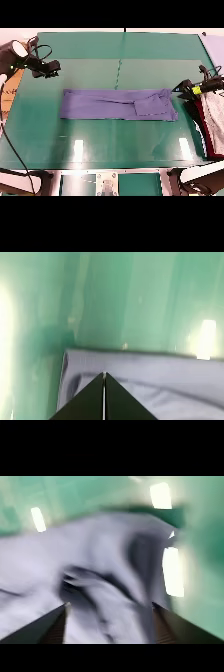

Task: Fold the shirts.

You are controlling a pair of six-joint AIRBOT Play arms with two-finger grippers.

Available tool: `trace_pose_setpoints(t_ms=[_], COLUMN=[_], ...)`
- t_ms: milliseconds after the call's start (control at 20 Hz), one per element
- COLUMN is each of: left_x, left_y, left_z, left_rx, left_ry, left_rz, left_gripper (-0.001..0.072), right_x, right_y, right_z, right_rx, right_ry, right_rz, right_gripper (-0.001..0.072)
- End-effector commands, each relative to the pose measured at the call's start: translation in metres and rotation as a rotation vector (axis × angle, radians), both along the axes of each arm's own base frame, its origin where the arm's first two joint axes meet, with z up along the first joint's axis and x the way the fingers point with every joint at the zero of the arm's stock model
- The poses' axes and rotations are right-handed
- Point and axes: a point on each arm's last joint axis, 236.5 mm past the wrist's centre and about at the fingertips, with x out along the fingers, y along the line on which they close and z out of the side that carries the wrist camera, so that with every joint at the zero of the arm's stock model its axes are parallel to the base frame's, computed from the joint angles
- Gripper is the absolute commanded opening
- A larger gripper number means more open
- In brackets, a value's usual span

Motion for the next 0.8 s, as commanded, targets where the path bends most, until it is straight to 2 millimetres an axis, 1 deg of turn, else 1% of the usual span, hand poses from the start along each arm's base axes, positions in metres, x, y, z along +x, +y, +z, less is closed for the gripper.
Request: trace_pose_setpoints(t_ms=[0, 50, 150, 300, 350, 450, 550, 600, 650, 700, 750], left_x=[-0.022, -0.022, -0.021, -0.021, -0.021, -0.023, -0.024, -0.024, -0.024, -0.026, -0.027], left_y=[-0.006, -0.013, -0.025, -0.034, -0.035, -0.035, -0.037, -0.04, -0.046, -0.055, -0.068], left_z=[-0.002, 0.0, 0.004, 0.008, 0.008, 0.008, 0.008, 0.01, 0.011, 0.01, 0.009], left_rx=[-0.026, -0.049, -0.102, -0.139, -0.14, -0.142, -0.149, -0.164, -0.176, -0.171, -0.164], left_ry=[0.096, 0.091, 0.085, 0.079, 0.077, 0.083, 0.088, 0.087, 0.085, 0.083, 0.077], left_rz=[-0.033, -0.048, -0.059, -0.072, -0.081, -0.083, -0.088, -0.091, -0.098, -0.124, -0.161], left_gripper=[0.0025, 0.0025, 0.0025, 0.0026, 0.0025, 0.0025, 0.0026, 0.0025, 0.0026, 0.0025, 0.0025], right_x=[-0.027, -0.028, -0.022, -0.018, -0.016, -0.014, -0.011, -0.01, -0.009, -0.008, -0.007], right_y=[-0.016, -0.009, 0.012, 0.048, 0.062, 0.084, 0.097, 0.103, 0.108, 0.112, 0.116], right_z=[-0.027, -0.034, -0.044, -0.054, -0.053, -0.043, -0.03, -0.025, -0.021, -0.018, -0.015], right_rx=[0.009, 0.039, 0.136, 0.227, 0.238, 0.257, 0.266, 0.27, 0.271, 0.269, 0.268], right_ry=[0.019, 0.019, 0.009, 0.022, 0.008, -0.005, -0.009, -0.002, 0.0, 0.0, 0.0], right_rz=[0.063, 0.079, 0.094, 0.15, 0.188, 0.263, 0.315, 0.328, 0.34, 0.352, 0.361], right_gripper=[0.0654, 0.0654, 0.0654, 0.0654, 0.0653, 0.0653, 0.065, 0.0637, 0.0545, 0.0251, 0.0011])
